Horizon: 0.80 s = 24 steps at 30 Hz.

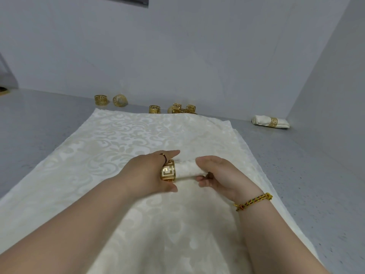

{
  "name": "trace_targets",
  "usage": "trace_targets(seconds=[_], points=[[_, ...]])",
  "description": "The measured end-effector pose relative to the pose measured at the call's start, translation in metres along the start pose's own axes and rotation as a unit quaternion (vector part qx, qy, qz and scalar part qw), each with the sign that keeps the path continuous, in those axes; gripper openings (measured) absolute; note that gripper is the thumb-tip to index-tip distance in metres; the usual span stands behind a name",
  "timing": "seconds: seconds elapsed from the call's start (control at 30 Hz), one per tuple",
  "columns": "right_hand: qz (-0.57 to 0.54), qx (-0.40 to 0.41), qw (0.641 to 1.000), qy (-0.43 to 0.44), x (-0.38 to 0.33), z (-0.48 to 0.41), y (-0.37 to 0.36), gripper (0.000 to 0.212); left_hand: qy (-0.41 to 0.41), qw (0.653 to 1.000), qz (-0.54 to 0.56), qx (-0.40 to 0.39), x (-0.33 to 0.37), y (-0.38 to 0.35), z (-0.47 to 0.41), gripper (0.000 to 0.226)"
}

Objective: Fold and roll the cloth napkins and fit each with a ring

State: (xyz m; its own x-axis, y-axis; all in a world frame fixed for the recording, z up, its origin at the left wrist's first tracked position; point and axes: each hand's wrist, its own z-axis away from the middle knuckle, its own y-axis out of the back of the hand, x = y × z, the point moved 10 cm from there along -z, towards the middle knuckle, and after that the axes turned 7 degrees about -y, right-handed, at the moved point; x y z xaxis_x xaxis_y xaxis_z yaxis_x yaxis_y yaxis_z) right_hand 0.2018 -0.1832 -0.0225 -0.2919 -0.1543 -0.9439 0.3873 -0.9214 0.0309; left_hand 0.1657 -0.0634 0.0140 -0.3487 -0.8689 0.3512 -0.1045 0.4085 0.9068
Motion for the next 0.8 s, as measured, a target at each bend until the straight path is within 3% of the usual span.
trace_targets(seconds=[0.03,0.1,0.2,0.3,0.37,0.47,0.6,0.8], points=[[0.023,0.002,1.000,0.000,0.000,0.001,0.000,0.012,-0.004,1.000,0.007,-0.006,0.001,0.001,0.001,0.091],[0.084,0.035,0.996,-0.008,0.001,0.002,0.008,0.028,-0.004,1.000,0.022,-0.014,-0.004,0.007,0.005,0.096],[0.211,0.095,0.972,0.026,-0.007,0.005,0.015,0.038,0.026,0.998,0.060,-0.003,-0.027,0.020,0.021,0.080],[0.381,0.152,0.900,0.148,-0.030,0.014,0.002,0.052,0.068,0.986,0.147,0.042,-0.051,0.025,0.039,0.048],[0.465,0.139,0.845,0.226,-0.039,0.023,-0.022,0.062,0.093,0.974,0.193,0.070,-0.062,0.021,0.045,0.040],[0.515,0.105,0.805,0.273,-0.038,0.026,-0.049,0.067,0.111,0.965,0.221,0.084,-0.069,0.015,0.042,0.033],[0.540,0.115,0.786,0.278,-0.039,0.020,-0.056,0.054,0.112,0.959,0.244,0.092,-0.069,0.016,0.040,0.027],[0.525,0.112,0.799,0.270,-0.041,0.023,-0.046,0.046,0.096,0.945,0.287,0.124,-0.067,0.021,0.039,0.022]])
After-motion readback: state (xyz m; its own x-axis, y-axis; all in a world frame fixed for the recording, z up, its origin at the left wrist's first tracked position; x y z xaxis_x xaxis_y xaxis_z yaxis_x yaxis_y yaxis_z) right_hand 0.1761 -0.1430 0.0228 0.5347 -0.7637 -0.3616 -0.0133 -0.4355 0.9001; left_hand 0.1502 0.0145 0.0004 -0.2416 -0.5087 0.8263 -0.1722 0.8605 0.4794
